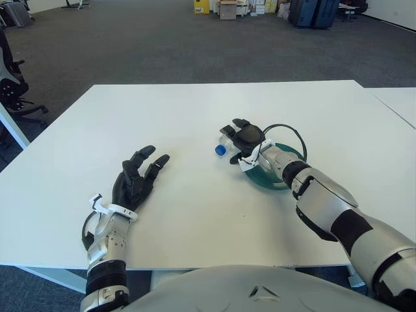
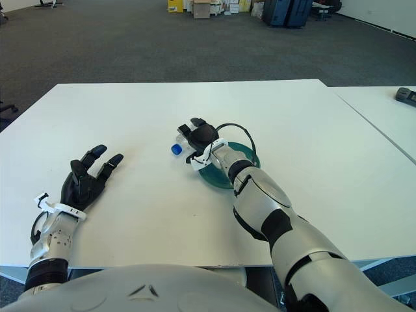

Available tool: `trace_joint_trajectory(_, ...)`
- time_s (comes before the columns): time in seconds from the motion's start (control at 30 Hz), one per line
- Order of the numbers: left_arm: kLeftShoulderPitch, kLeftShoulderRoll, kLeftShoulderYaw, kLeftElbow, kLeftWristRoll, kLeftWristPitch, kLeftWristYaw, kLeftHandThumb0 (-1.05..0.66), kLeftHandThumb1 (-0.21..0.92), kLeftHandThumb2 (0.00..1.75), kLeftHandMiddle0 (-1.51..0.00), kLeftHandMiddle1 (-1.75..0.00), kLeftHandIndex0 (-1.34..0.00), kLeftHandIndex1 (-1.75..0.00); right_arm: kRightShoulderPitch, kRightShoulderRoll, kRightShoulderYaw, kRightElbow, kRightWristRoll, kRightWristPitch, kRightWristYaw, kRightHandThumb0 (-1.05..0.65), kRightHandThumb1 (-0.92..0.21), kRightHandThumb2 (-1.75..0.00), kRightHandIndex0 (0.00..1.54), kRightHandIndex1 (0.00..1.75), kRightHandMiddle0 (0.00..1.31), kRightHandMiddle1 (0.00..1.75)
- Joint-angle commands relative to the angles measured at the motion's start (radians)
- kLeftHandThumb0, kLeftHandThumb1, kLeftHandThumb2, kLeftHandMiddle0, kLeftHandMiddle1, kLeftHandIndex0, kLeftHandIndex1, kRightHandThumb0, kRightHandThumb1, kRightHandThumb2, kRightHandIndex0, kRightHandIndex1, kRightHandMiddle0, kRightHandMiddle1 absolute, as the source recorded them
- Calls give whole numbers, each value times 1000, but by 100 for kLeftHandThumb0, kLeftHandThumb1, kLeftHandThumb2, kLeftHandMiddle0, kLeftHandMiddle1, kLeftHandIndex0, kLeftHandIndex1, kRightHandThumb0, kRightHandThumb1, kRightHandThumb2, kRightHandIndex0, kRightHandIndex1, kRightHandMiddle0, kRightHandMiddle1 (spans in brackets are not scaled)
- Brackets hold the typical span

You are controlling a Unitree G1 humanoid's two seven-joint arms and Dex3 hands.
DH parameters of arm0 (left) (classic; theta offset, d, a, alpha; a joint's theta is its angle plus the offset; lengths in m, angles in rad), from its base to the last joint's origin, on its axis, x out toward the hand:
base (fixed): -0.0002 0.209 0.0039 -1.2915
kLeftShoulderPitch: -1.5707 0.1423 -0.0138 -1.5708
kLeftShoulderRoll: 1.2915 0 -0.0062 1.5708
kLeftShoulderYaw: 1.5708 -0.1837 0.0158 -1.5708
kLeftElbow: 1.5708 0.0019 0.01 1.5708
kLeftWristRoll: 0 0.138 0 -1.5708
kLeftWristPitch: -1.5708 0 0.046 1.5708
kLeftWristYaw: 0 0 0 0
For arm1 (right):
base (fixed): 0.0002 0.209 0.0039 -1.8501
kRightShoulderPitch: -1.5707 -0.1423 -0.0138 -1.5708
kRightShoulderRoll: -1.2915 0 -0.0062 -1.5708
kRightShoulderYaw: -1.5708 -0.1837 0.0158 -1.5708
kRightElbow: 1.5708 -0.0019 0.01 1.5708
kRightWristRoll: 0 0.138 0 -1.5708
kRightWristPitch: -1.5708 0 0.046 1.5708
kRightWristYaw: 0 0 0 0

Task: Put the bottle into the plate.

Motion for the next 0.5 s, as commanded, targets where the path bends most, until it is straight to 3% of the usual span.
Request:
trace_joint_trajectory(0.0, 0, 7, 8, -18, -13, 14, 19, -91, 92, 93, -58, -120, -33, -115, 24, 3, -10, 12, 13, -6, 52, -64, -74, -34, 44, 17, 0, 83)
trace_joint_trajectory(0.03, 0, 8, 8, -19, -14, 17, 22, -92, 92, 93, -58, -120, -33, -115, 23, 3, -12, 12, 15, -6, 53, -63, -71, -39, 43, 21, 0, 84)
trace_joint_trajectory(0.1, 0, 10, 9, -20, -16, 21, 25, -93, 92, 94, -58, -122, -32, -114, 22, 3, -12, 12, 17, -5, 55, -60, -63, -55, 35, 47, 0, 94)
trace_joint_trajectory(0.27, 0, 16, 8, -23, -17, 38, 35, -96, 92, 95, -59, -124, -32, -114, 15, 3, -14, 12, 20, 6, 60, -52, -53, -73, 26, 86, 0, 114)
trace_joint_trajectory(0.3, 0, 17, 7, -24, -17, 40, 38, -96, 92, 95, -59, -124, -32, -114, 15, 3, -15, 12, 21, 8, 59, -49, -51, -77, 28, 101, 0, 124)
trace_joint_trajectory(0.4, -1, 20, 6, -26, -17, 48, 43, -97, 92, 96, -59, -127, -32, -113, 13, 4, -21, 13, 27, 13, 60, 9, -60, -72, 46, 133, 4, 148)
trace_joint_trajectory(0.47, -3, 21, 6, -26, -17, 51, 45, -97, 92, 96, -59, -127, -32, -113, 13, 5, -24, 14, 29, 15, 59, 23, -62, -71, 51, 140, 6, 155)
